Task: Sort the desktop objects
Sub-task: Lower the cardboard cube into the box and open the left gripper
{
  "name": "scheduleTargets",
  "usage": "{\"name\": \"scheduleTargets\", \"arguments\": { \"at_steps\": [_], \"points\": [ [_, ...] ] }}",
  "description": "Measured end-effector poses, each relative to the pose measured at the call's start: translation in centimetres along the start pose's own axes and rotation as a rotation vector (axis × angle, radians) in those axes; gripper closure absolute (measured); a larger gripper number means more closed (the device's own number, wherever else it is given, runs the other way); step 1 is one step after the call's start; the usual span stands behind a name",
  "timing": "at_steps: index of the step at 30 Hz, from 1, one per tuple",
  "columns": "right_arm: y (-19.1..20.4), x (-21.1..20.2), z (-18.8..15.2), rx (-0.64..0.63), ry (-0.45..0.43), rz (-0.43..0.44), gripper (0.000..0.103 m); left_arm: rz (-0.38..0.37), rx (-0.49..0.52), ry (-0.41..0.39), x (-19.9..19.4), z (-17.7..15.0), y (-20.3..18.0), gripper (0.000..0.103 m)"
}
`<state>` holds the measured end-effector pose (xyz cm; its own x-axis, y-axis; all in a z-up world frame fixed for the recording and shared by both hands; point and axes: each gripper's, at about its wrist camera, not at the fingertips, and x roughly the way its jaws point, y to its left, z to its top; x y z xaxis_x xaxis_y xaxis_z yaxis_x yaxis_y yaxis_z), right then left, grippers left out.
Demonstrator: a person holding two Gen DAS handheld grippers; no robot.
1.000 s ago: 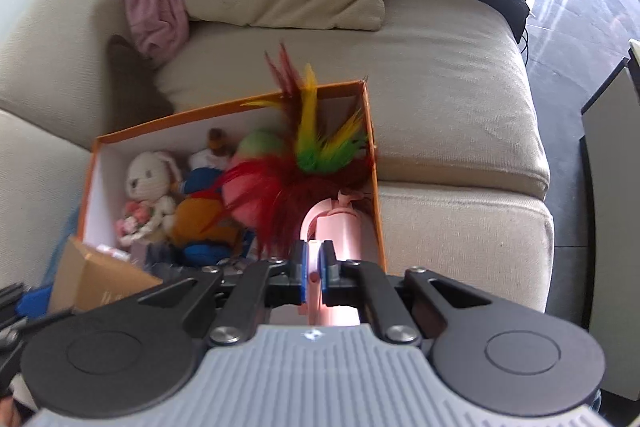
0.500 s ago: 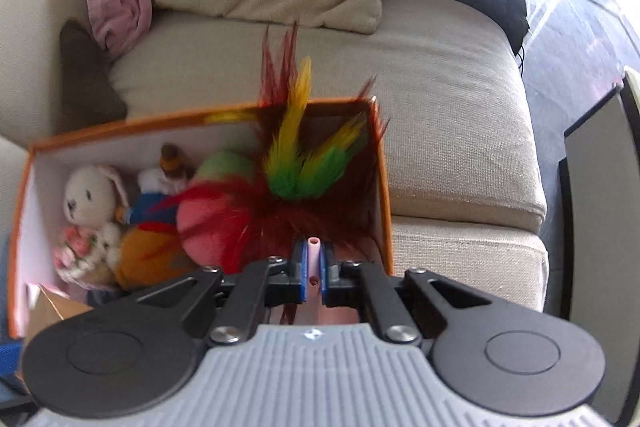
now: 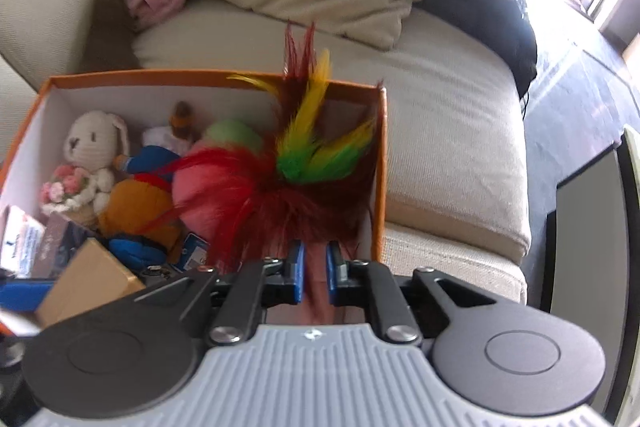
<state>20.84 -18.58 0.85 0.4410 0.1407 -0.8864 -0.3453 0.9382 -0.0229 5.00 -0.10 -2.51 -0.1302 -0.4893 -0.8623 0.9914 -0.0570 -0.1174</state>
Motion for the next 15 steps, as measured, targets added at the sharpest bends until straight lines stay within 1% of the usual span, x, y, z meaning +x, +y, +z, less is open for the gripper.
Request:
{"name": "scheduleTargets", "arguments": {
  "at_steps": [2, 5, 8, 10, 12, 15],
  "points": [
    [0.2, -0.7, -0.6, -0.012, -0.024, 0.018, 0.083, 0.026, -0.001, 0.012, 0.6, -0.1, -0.2, 0.049],
    [0.3, -1.7, -1.8, -0.021, -0.057, 0.041, 0.083, 0.061, -0.017, 0.04, 1.5, -0.2, -0.5, 0.049],
    [1.1, -2.7, -3.0, -0.089, -0.115, 0.023, 0.081, 0.138, -0.01, 0.049, 2.1, -0.4, -0.8, 0.049],
    [1.8, -3.0, -3.7, -0.14, -0.145, 0.006, 0.081, 0.16, -0.014, 0.058, 2.4, -0.5, -0.8, 0.049],
    [2.2, -3.1, -4.3, -0.171, -0.157, 0.004, 0.08, 0.174, -0.022, 0.064, 2.5, -0.6, -0.9, 0.049],
    [2.3, -3.0, -4.9, -0.177, -0.151, 0.031, 0.077, 0.195, -0.031, 0.075, 2.8, -0.8, -0.9, 0.049]
  ]
}}
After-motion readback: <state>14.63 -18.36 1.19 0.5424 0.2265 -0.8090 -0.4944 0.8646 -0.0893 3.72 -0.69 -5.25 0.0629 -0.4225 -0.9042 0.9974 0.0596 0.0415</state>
